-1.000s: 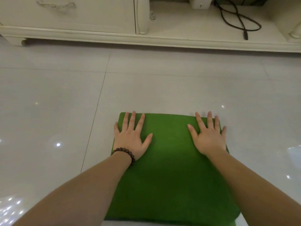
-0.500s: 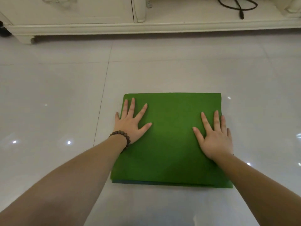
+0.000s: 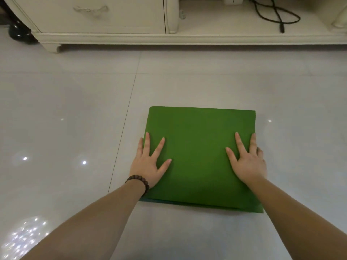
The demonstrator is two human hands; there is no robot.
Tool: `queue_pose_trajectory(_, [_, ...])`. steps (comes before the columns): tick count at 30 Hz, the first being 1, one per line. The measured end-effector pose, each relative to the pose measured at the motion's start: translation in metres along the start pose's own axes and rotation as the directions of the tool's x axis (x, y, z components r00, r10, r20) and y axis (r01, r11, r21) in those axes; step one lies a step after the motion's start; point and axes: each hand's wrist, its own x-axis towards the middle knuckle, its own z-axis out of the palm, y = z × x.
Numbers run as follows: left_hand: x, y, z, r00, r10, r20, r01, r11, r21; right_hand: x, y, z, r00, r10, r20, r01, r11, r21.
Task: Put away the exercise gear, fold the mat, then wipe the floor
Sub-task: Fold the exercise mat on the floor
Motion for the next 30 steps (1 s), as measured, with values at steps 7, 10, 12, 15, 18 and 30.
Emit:
queue_pose_trajectory(7, [-0.005,0.003,-0.003,0.988,-0.153,-0.003,0.149,0.965,-0.215,-0.010,0.008,-0.003,0.960,0.281,-0.016,-0.253,0.888,0.383])
queue_pose_trajectory(10, [0.005,-0.006,-0.014,0.978,-0.185,0.095,0.208,0.879,-0.430,-0.005,0.006,-0.003,0.966,0.256,0.044,-0.258,0.926,0.274])
queue_pose_trajectory(12, [0.014,-0.011,-0.026,0.969,-0.161,0.189,0.243,0.768,-0.592,-0.001,0.008,-0.005,0.967,0.243,0.080,-0.256,0.931,0.260])
queue_pose_trajectory(15, [0.029,-0.013,-0.046,0.947,-0.117,0.298,0.308,0.584,-0.751,0.002,0.012,-0.012,0.970,0.205,0.130,-0.231,0.945,0.230])
queue_pose_trajectory(18, [0.040,-0.015,-0.058,0.928,-0.103,0.359,0.356,0.537,-0.765,0.002,0.018,-0.020,0.965,0.176,0.197,-0.226,0.936,0.270])
queue_pose_trajectory(30, [0.031,-0.015,-0.093,0.891,-0.098,0.444,0.417,0.565,-0.712,-0.063,-0.008,-0.051,0.941,0.250,0.229,-0.338,0.751,0.567])
